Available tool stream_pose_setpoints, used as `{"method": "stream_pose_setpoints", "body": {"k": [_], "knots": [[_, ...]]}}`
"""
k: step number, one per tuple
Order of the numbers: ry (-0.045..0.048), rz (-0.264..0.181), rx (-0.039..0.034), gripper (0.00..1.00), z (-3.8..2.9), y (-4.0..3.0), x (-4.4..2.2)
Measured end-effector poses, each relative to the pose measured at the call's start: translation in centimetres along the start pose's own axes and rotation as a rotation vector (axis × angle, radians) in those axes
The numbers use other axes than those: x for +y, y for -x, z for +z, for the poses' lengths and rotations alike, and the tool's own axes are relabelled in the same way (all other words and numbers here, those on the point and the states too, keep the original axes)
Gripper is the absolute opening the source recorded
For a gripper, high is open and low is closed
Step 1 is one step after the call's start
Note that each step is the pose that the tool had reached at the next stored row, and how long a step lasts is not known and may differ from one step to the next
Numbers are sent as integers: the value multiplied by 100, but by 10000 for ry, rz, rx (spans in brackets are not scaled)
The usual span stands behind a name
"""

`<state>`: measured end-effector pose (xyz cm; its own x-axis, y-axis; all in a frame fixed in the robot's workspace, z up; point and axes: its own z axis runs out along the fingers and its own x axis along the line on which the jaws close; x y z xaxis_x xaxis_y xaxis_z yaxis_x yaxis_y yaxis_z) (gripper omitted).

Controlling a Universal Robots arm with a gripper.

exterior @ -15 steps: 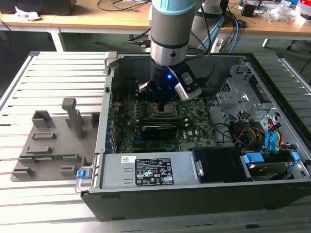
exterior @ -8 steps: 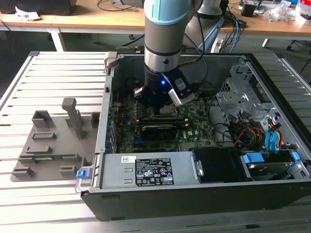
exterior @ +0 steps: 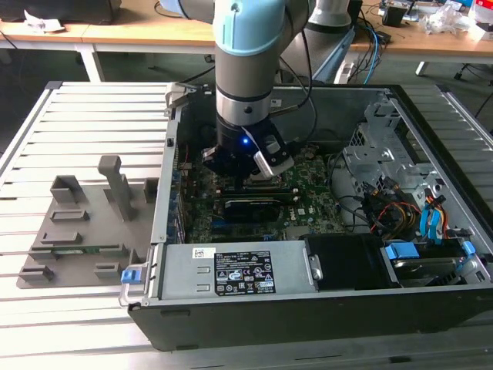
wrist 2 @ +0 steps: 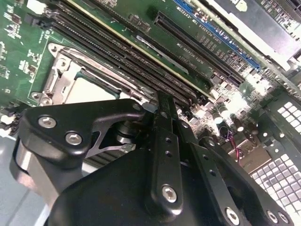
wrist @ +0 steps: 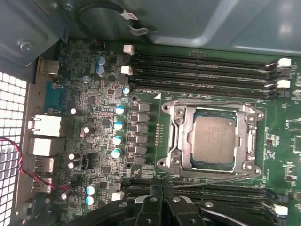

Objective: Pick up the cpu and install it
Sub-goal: 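Install the second cpu locking lever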

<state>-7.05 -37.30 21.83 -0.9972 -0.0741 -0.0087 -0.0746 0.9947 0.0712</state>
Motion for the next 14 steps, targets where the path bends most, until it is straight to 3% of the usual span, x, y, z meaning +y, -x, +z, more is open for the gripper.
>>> {"method": "stream_pose_setpoints", "body": {"k": [7,14], "knots": [[-1,0,1,11,92,-60,-2],[15,-66,5,11,132,-73,15]]}}
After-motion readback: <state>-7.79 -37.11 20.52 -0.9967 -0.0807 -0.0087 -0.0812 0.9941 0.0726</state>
